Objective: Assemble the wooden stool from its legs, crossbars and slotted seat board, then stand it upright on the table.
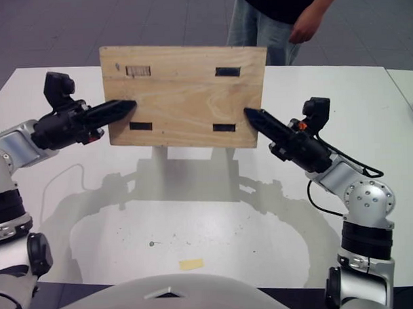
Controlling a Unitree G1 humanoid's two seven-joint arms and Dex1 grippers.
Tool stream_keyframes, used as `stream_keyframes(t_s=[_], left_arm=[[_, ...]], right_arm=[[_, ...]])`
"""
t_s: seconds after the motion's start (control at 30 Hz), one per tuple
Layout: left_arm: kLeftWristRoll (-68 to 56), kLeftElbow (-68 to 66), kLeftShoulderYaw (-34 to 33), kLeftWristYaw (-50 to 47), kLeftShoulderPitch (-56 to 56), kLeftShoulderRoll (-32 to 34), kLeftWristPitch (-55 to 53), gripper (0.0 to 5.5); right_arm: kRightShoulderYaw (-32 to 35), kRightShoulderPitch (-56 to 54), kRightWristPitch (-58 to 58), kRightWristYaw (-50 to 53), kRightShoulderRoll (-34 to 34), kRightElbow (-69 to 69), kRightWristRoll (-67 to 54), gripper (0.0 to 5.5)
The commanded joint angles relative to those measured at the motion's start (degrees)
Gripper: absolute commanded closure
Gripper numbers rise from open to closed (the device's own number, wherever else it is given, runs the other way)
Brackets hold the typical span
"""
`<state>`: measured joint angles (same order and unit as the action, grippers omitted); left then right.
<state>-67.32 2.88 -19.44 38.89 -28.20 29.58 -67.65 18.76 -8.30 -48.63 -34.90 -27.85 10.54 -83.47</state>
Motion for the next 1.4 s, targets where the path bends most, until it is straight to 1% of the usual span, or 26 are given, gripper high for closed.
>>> stream_keyframes(t_s=[0.03, 0.07, 0.2, 0.3, 0.33, 0.37, 0.53, 0.6, 0.63, 0.7, 0.73, 0.77, 0.8, 0.87, 0.93, 1.0, 1.07, 1.17, 1.27, 1.4], left_arm=[[-4.89, -3.83, -4.67, -33.4, -7.76, -12.36, -1.8, 3.48], [-4.36, -5.76, -5.4, -36.1, -7.96, -13.31, -0.78, 3.5], [-6.71, -11.21, -8.32, -45.46, -9.91, -16.49, 4.21, 3.67], [-7.69, -13.91, -8.86, -49.21, -12.9, -18.51, 7.18, 3.71], [-7.88, -15.64, -9.07, -49.79, -14.2, -18.8, 8.27, 3.35], [-7.96, -17.15, -9.3, -50.39, -15.18, -18.88, 9.13, 3.25], [-6.04, -25.87, -10.61, -50.53, -18.77, -17.4, 12.47, 2.41], [-5.2, -26.43, -11.08, -50.81, -18.43, -16.76, 13.34, 2.17], [-4.43, -24.86, -10.92, -50.9, -17.51, -16.3, 13.56, 1.93], [0.07, -15.63, -8.18, -50.9, -13.76, -14.11, 14.37, 1.61], [2.19, -10.58, -7.28, -51.06, -11.95, -13.14, 15.13, 1.45], [6.45, -5.49, -4.62, -49.8, -9.93, -10.88, 16.37, 1.19], [9.78, -1.81, -2.5, -48.68, -8.44, -9.33, 17.37, 1.05], [12.2, 0.97, -1.19, -47.07, -7.54, -8.85, 18.52, 0.69], [16.2, -0.13, -0.45, -46.67, -7.57, -9.32, 21.82, 0.42], [26.7, -2.45, 3.98, -45.87, -6.78, -7.1, 28.78, 0.13], [36.98, -5.58, 9.06, -44.68, -5.87, -5.78, 36.68, 0.13], [45.1, -6.99, 12.66, -44.26, -3.61, -7.34, 43.48, 0.13], [47.77, -8.82, 13.36, -43.66, -3.15, -9.78, 45.76, 0.13], [50.44, -11.51, 13.67, -41.97, -4.37, -10.74, 46.36, 0.13]], right_arm=[[0.11, -6.82, 4.74, 23.58, 7.23, 3.2, -8.15, 3.55], [0.18, -6.96, 5.48, 25.51, 7.63, 2.21, -6.65, 3.49], [1.38, -7.44, 7.79, 30.73, 9.0, -1.87, -2.66, 2.83], [1.99, -6.79, 9.05, 32.63, 9.62, -2.53, -0.9, 2.28], [1.9, -6.41, 9.47, 32.99, 10.02, -2.25, -0.48, 2.07], [1.79, -6.16, 9.76, 33.16, 10.42, -2.05, -0.12, 1.93], [1.53, -4.8, 12.03, 33.46, 13.0, -0.32, 2.73, 1.15], [1.6, -4.33, 13.68, 33.7, 13.95, 0.26, 5.1, 0.93], [1.54, -4.12, 14.88, 34.14, 14.56, 0.49, 6.93, 0.71], [1.09, -3.46, 19.3, 35.91, 15.29, 1.01, 14.58, 0.41], [0.67, -2.8, 22.25, 37.21, 15.52, 1.25, 20.07, 0.26], [-0.11, -1.79, 25.2, 38.16, 15.62, 1.49, 25.94, 0.1], [-0.82, -0.71, 27.5, 39.54, 15.98, 1.55, 31.06, 0.1], [-3.08, 1.03, 31.53, 40.24, 17.02, 1.44, 39.15, 0.1], [-5.93, 1.8, 34.81, 40.37, 18.2, 0.45, 46.03, 0.1], [-8.66, 1.57, 38.68, 40.7, 18.49, -1.48, 54.06, 0.1], [-8.96, 0.54, 41.84, 42.74, 19.66, -3.42, 59.35, 0.1], [-9.69, -0.01, 45.42, 45.15, 20.45, -4.33, 66.31, 0.1], [-9.25, 1.01, 47.09, 47.65, 21.94, -5.34, 70.43, 0.1], [-7.22, 0.82, 48.21, 49.71, 22.62, -8.37, 73.46, 0.1]])
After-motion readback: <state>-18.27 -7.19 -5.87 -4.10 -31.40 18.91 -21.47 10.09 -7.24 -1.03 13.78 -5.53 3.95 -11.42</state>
